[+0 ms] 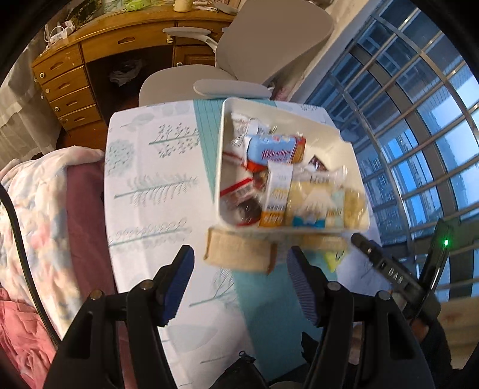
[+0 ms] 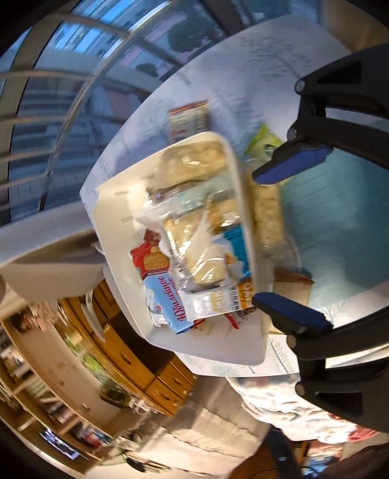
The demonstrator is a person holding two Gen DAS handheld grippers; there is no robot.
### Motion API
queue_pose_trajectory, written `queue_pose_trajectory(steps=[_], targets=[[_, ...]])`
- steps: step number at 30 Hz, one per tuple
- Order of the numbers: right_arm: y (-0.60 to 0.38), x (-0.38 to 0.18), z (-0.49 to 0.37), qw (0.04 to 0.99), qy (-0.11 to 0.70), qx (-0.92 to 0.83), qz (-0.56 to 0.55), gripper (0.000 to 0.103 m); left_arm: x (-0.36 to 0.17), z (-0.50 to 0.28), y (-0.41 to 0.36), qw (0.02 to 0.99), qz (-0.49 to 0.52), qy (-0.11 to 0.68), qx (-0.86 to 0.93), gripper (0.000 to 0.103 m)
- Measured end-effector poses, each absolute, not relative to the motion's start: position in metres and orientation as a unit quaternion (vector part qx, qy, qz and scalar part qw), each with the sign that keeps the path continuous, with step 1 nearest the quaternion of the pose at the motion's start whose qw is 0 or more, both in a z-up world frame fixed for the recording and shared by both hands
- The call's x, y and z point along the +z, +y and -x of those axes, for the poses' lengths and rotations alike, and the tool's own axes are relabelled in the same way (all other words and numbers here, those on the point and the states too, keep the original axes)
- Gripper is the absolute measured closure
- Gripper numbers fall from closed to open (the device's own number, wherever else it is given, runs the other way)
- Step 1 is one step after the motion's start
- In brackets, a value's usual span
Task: Organize snacks
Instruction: 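Move the right tool to the green-yellow packet while the left tool approaches the brown paper bar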
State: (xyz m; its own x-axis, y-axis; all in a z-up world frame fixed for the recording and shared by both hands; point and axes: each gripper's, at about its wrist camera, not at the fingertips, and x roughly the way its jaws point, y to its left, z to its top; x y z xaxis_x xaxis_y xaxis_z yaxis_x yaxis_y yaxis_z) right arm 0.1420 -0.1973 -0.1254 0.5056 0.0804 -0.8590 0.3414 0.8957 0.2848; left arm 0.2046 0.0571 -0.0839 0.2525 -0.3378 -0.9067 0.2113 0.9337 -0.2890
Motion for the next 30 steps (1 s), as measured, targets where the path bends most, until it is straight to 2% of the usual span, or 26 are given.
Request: queue_pose_trajectory(steps=[5, 16, 24, 30], targets=[[-0.183, -0.136, -0.115, 0.827, 0.495, -0.100, -0.249, 0.028, -0.094, -0.179, 0.080, 0.795, 0.038, 0.577, -0.183, 0.035], [-0.160, -0.167, -0.085, 0.799, 0.534, -0.115, -0.251, 0.028, -0.136, -0.148, 0.106, 0.784, 0.061, 0.585, -0.201, 0.033], [-0.165, -0.183, -0.077, 0.806, 0.539, -0.121, -0.212, 0.028, -0.170, -0.140, 0.086, 0.767, 0.042, 0.605, -0.213, 0.023], [-0.177, -0.195, -0.082, 0.812, 0.543, -0.123, -0.175, 0.028, -0.194, -0.151, 0.056, 0.751, 0.010, 0.628, -0.205, 0.020]])
